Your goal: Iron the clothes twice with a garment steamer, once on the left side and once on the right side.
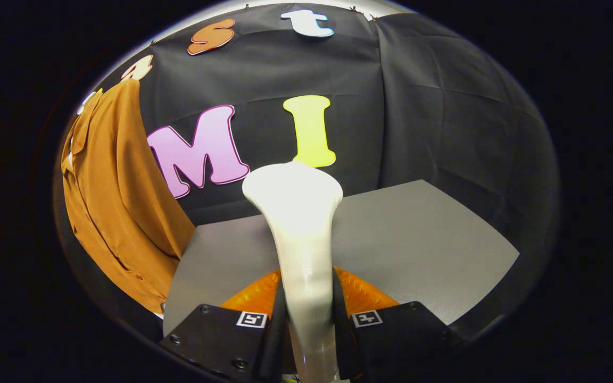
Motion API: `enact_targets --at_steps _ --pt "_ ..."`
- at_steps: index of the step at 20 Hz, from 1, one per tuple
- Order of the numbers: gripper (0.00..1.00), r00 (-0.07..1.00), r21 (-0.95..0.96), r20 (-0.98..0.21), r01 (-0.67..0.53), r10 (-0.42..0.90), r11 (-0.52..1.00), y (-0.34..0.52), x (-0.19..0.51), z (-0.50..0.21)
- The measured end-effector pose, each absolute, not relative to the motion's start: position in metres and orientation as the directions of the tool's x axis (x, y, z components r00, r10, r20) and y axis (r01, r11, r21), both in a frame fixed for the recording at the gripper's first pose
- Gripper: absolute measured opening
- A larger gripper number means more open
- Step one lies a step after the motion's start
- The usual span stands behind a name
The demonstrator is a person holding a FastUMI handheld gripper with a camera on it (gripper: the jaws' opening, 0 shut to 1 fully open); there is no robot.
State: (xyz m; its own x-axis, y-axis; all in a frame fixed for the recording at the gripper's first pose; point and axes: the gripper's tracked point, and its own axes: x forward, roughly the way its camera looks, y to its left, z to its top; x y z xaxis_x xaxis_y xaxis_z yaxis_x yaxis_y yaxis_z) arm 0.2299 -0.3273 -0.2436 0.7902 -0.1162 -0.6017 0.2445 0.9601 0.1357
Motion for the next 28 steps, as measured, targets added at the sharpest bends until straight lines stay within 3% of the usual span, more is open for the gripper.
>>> enact_targets --at_steps 9,16,23,28 --pt "0.43 0.838 0.138 -0.525 0.254 -0.147 0.957 -0.316 0.209 -0.202" --pt "0.43 0.832 0.090 -0.493 0.338 -0.253 0.937 -0.277 0.183 -0.175" --pt "0.43 0.850 0.057 -0.388 0.408 -0.356 0.911 -0.185 0.162 -0.128" --pt "0.42 0.863 0.035 -0.373 0.381 -0.341 0.924 -0.112 0.165 -0.121"
